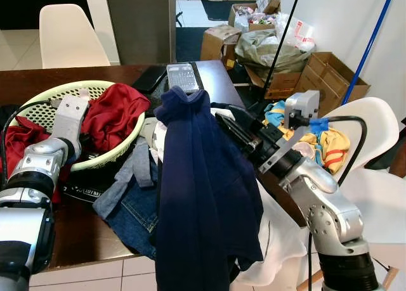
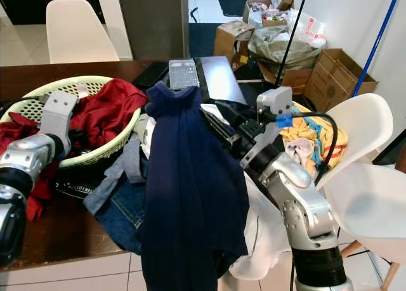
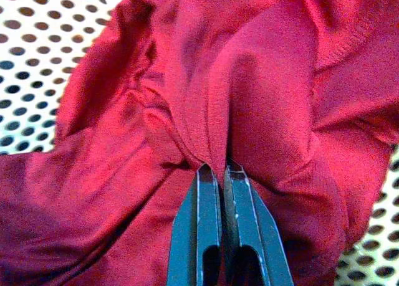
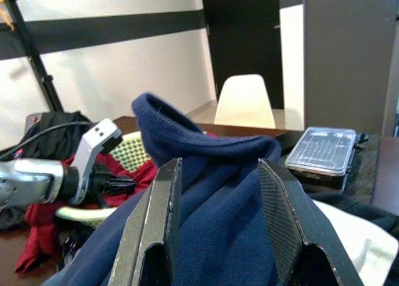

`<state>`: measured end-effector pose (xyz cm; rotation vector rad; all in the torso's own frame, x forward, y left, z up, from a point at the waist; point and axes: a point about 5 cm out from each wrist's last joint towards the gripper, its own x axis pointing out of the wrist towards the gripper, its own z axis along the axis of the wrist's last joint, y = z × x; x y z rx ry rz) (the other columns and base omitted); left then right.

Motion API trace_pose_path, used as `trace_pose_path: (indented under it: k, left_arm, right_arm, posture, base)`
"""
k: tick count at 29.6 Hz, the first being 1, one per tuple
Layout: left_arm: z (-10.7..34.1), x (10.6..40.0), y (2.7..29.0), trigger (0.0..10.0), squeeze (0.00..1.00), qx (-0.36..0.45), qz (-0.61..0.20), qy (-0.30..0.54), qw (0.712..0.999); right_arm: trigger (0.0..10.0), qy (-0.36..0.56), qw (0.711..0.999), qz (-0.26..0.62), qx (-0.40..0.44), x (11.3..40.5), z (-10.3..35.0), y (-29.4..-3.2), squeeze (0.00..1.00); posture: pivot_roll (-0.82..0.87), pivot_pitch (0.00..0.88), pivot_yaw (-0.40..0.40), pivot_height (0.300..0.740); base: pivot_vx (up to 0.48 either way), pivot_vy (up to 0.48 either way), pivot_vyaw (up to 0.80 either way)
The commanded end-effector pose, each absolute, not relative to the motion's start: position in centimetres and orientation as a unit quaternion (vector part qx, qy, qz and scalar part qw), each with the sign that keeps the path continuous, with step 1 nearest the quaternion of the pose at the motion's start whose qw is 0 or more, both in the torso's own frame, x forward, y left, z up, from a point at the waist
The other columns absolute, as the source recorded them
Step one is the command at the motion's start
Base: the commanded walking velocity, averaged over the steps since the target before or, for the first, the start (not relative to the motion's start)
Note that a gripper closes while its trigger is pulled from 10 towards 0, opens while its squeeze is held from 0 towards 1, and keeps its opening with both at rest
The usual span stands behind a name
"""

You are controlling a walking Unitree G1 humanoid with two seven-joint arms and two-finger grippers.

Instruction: Hang hanger

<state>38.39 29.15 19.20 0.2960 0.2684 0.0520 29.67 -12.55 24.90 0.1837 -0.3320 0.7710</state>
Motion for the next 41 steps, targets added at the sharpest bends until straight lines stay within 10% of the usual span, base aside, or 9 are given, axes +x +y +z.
trace_pose_path:
  k: [1,13,15,17,19,24,41]
  left_arm:
    - [21.1,38.4,30.3,0.0,0.00,0.152,0.055,0.102,0.982]
    - [36.3,38.9,27.1,0.0,0.00,0.186,0.136,-0.219,0.948]
    - [45.0,35.4,21.8,0.0,0.00,0.158,0.067,-0.460,0.871]
    - [45.0,35.4,21.8,0.0,0.00,0.158,0.067,-0.460,0.871]
    - [50.5,30.3,16.8,0.0,0.00,0.140,-0.015,-0.633,0.761]
    - [52.8,27.5,14.1,0.0,0.00,0.107,-0.067,-0.695,0.708]
    - [53.5,27.0,13.9,0.0,0.00,0.071,-0.073,-0.700,0.706]
  right_arm:
    - [10.0,-0.172,0.915,0.352,0.099,30.0,25.1,-13.2,0.00]
    - [10.0,-0.201,0.919,0.308,0.140,30.5,26.2,-14.3,0.00]
    - [10.0,-0.213,0.922,0.283,0.155,30.8,26.5,-14.7,0.00]
    - [10.0,-0.213,0.922,0.283,0.155,30.8,26.5,-14.7,0.00]
    - [10.0,-0.234,0.924,0.247,0.176,31.2,27.0,-15.3,0.00]
    - [10.0,-0.248,0.927,0.205,0.194,31.5,27.1,-16.1,0.00]
    - [10.0,-0.254,0.927,0.178,0.210,31.5,27.2,-16.8,0.00]
  posture:
    - [0.05,0.151,-0.025,0.740]
    - [0.05,0.148,-0.017,0.740]
    - [0.05,0.135,-0.013,0.740]
    - [0.05,0.135,-0.013,0.740]
    - [0.06,0.129,-0.003,0.740]
    - [0.06,0.119,0.011,0.740]
    - [0.05,0.113,0.019,0.740]
  base:
    - [0.000,0.000,0.00]
    - [0.000,0.000,0.00]
    - [0.000,0.000,0.00]
    - [0.000,0.000,0.00]
    - [0.000,0.000,0.00]
    - [0.000,0.000,0.00]
    - [0.000,0.000,-0.52]
